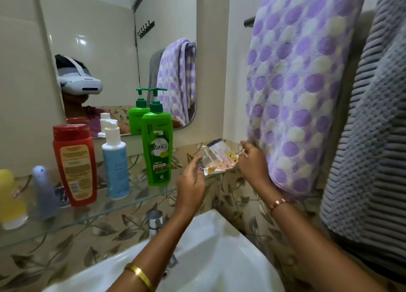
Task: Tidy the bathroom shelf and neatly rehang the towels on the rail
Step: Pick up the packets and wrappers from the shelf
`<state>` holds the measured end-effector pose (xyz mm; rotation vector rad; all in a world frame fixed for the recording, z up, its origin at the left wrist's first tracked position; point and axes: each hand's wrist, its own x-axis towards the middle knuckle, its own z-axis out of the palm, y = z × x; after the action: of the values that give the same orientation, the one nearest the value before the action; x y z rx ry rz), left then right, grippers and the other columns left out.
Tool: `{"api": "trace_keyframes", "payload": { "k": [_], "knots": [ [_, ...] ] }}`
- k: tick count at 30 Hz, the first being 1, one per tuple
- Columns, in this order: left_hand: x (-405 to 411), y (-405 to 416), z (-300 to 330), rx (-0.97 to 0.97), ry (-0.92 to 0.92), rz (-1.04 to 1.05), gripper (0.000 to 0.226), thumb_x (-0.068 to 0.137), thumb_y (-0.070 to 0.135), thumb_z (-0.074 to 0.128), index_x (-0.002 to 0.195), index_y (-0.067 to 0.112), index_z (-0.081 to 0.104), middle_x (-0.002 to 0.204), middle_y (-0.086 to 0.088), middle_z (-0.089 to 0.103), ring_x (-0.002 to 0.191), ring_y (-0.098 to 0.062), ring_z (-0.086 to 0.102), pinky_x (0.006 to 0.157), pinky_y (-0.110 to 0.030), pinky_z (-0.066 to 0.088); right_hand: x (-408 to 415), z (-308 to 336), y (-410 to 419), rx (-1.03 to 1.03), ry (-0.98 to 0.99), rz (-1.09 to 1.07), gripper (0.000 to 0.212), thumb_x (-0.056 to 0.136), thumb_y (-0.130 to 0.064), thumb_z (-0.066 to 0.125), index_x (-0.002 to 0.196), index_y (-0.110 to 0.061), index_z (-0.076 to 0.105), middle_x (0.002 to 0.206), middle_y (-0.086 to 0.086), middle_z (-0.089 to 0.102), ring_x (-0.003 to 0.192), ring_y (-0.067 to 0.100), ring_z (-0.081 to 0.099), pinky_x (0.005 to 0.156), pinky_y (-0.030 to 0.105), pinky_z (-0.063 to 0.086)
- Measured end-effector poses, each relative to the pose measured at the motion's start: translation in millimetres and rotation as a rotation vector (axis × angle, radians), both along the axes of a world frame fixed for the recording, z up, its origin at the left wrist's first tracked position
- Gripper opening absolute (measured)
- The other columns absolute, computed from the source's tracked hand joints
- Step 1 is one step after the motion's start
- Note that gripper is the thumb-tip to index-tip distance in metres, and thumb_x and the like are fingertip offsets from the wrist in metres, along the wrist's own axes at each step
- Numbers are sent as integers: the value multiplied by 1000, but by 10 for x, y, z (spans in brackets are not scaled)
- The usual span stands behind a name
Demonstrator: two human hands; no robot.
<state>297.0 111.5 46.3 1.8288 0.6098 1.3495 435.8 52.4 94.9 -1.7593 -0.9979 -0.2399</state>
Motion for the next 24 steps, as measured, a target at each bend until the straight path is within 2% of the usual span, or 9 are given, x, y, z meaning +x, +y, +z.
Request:
{"api": "trace_keyframes", "payload": {
  "k": [1,2,3,6,9,12,15,18,24],
  "knots": [
    [26,32,0,-33,3,-17,39,94,11,42,133,16,44,124,-3,59,102,-43,58,75,-34,53,64,5,7,7,27,-27,44,84,4,41,126,-1,51,131,18,55,122,28,51,102,29,38],
    [58,60,-2,-70,5,-32,39,94,11,42,133,15,45,128,-4,57,107,-46,54,81,-42,51,118,2,16,0,43,-40,44,84,4,42,126,-1,52,131,18,56,121,28,51,100,27,38],
    [92,87,-9,-106,0,-48,39,94,10,42,132,14,45,132,-6,55,113,-42,53,87,-42,49,162,-8,31,-17,49,-42,43,84,3,43,125,-2,53,129,17,57,118,28,54,97,25,39],
    [192,173,-27,-178,-17,-81,40,93,8,44,132,12,44,136,-9,51,123,-19,48,95,-23,40,231,-44,103,-112,33,4,39,83,-3,50,121,-5,56,121,17,63,104,28,62,88,24,44],
    [303,298,20,-209,-36,-55,40,92,8,46,132,9,44,132,-10,54,113,-13,51,87,-16,43,254,-73,236,-216,-3,30,38,82,-10,56,121,-7,57,122,13,63,109,26,60,94,31,47],
    [408,435,106,-217,-26,10,39,91,10,49,130,7,46,129,-11,57,106,-9,49,85,-18,40,269,-80,388,-289,-43,44,44,82,-17,60,124,-5,54,125,15,61,114,27,57,93,27,43],
    [508,539,174,-249,33,39,43,91,17,51,132,7,44,131,-12,55,113,-16,52,87,-21,38,291,-75,524,-364,-96,37,47,83,-27,61,121,-1,53,123,18,61,112,31,56,89,31,46],
    [619,637,231,-310,88,48,48,90,26,53,132,5,44,132,-14,54,114,-23,54,86,-25,39,304,-82,640,-404,-118,35,44,84,-26,59,118,1,53,122,20,59,113,33,54,90,35,45],
    [788,817,303,-395,96,69,31,86,26,58,100,-1,63,101,-22,68,92,-36,62,72,-32,45,346,-143,825,-524,-150,54,47,86,-22,56,126,-2,44,133,18,49,121,31,47,97,31,37]
  ]
}}
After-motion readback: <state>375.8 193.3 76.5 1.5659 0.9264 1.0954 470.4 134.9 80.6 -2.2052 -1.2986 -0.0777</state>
